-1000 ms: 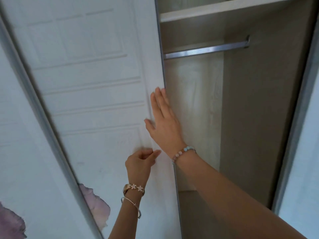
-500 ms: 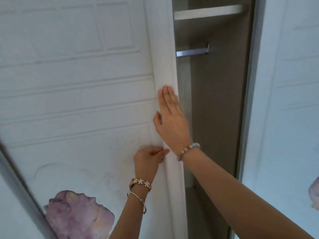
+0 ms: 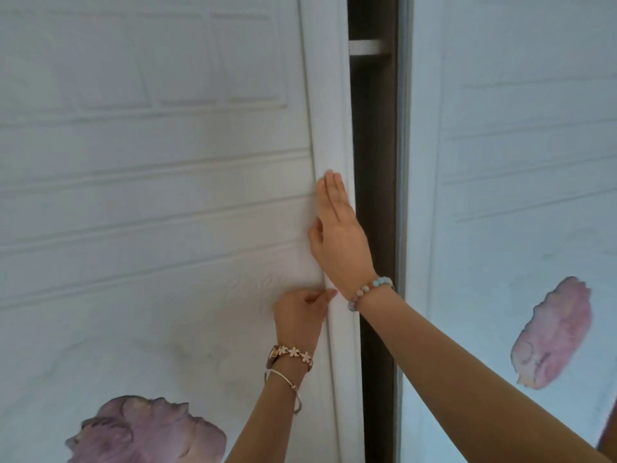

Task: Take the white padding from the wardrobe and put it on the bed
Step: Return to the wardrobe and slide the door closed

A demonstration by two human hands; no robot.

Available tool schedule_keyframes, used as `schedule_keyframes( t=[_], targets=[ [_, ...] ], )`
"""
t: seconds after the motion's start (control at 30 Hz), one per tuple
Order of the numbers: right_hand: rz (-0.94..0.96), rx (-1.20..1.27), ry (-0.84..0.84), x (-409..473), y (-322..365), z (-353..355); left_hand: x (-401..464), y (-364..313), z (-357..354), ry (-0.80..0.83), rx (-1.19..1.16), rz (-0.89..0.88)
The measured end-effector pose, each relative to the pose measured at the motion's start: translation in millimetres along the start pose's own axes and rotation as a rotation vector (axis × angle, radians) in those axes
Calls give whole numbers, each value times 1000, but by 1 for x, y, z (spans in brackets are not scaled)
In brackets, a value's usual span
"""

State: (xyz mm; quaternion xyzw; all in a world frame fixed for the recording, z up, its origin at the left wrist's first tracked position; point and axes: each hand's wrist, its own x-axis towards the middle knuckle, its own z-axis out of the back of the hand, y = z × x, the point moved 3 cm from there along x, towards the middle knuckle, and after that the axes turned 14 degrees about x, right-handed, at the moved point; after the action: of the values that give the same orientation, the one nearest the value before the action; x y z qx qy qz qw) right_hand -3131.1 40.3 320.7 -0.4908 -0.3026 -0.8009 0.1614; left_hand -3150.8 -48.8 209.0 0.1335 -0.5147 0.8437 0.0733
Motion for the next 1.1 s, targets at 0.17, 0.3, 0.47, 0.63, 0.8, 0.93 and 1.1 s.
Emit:
schedule_keyframes(
  t=[0.17,0.3,0.47,0.63,0.8,0.93,1.1],
  targets=[
    [-13,-75,-28,0,-19,15,2,-10,-26,45,-48,8],
    [-21,-64,-88,2,-28,26,5,-16,-44,65,-84,1],
    [-34,-81,-122,5,-40,31,8,-23,-61,111,-162,37],
    [-51,-102,-167,5,-52,33,10,-28,-70,129,-218,63],
    [-81,-74,-189,5,-60,35,10,-34,-80,168,-248,70],
    [-69,-80,-178,6,-60,38,12,-35,-85,174,-238,67],
    [-81,-25,-126,2,-64,35,13,-35,-87,168,-230,64]
  ],
)
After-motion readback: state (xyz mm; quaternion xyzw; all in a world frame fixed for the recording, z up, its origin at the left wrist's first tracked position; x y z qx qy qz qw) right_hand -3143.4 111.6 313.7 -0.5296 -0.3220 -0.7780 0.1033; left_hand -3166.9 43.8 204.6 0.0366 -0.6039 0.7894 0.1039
